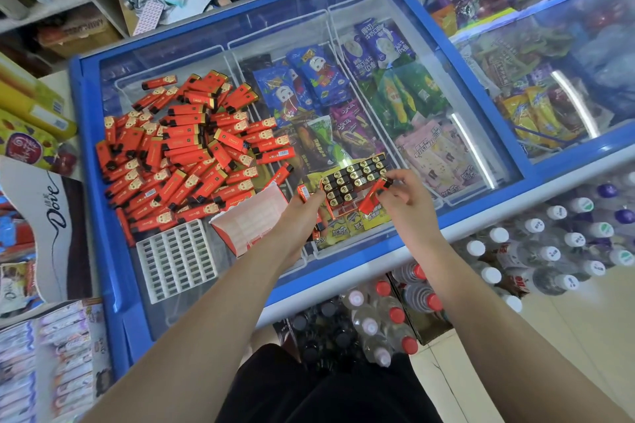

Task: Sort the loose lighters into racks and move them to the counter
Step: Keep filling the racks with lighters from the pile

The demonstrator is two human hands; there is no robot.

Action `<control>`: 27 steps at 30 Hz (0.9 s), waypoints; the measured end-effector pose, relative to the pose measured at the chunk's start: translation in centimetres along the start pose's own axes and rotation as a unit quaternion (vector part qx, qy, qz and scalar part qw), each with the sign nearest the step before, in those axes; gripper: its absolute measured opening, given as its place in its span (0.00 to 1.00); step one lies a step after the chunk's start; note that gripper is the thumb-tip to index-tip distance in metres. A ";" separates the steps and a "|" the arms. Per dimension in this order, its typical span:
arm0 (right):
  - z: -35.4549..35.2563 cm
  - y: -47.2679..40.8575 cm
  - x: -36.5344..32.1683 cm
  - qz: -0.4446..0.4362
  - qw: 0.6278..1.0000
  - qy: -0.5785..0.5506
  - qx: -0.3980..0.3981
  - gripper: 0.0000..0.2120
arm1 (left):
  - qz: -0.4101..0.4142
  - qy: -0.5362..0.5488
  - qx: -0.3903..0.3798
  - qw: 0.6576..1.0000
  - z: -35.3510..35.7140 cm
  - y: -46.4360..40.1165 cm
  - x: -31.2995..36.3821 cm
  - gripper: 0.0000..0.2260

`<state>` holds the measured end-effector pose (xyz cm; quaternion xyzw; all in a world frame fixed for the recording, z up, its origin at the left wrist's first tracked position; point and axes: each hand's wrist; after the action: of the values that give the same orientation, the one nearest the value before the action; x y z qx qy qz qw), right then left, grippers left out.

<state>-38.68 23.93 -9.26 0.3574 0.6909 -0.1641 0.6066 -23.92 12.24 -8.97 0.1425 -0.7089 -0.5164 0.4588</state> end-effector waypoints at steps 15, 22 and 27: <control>1.2 -0.6 1.8 0.027 0.997 -0.054 -0.039 0.13 | 0.008 -0.066 -0.006 0.998 -0.1 -0.8 -0.7 0.14; 2.0 -1.0 1.4 0.013 0.999 -0.029 -0.028 0.09 | -0.013 -0.051 -0.015 0.998 -0.2 -0.6 -0.2 0.32; 2.3 -1.3 2.0 0.053 0.994 -0.086 0.029 0.05 | -0.015 -0.043 -0.021 0.999 0.1 -0.7 -0.1 0.21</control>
<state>-37.92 22.14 -11.94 0.3950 0.6114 -0.1817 0.6611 -24.15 12.04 -9.60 0.1212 -0.7149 -0.5436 0.4228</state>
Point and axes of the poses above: each hand's wrist, its own y-axis away from the middle knuckle, its own z-axis out of the palm, x = y × z, and after that the axes turned 12 degrees about -z, right-handed
